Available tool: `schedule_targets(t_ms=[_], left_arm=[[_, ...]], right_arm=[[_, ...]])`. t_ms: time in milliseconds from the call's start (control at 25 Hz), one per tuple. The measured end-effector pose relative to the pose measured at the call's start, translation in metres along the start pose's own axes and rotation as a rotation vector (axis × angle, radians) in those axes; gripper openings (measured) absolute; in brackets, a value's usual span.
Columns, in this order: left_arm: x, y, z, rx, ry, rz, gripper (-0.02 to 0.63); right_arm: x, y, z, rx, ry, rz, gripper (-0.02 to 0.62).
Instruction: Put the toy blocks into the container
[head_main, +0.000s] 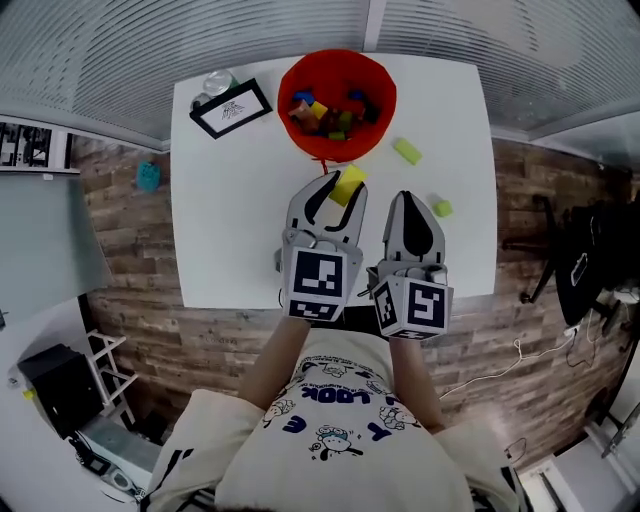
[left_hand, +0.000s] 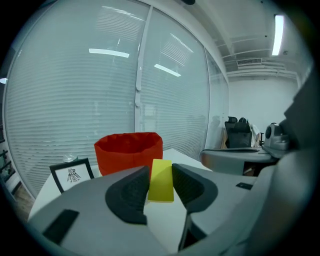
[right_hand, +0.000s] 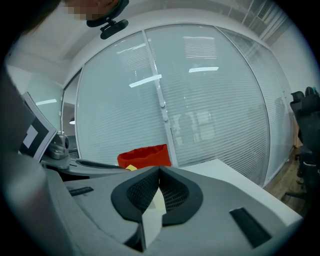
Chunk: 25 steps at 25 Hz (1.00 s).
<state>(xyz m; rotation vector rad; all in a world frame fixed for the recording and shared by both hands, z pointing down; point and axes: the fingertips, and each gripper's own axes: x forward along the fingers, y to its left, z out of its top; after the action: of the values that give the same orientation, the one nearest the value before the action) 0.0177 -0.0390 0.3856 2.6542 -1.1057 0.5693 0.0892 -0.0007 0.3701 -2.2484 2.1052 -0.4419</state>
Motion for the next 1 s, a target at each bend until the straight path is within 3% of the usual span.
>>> schedule_targets(t_ms=[440, 1000], left_arm=[[-0.007, 0.028, 0.031, -0.013, -0.076, 0.069, 0.173], [-0.002, 0.041, 0.055, -0.010, -0.115, 0.104, 0.173]], right_arm=[[0.017, 0.018, 0.022, -0.021, -0.043, 0.057, 0.031], [0.026, 0.021, 0.033, -0.026, -0.058, 0.085, 0.031]])
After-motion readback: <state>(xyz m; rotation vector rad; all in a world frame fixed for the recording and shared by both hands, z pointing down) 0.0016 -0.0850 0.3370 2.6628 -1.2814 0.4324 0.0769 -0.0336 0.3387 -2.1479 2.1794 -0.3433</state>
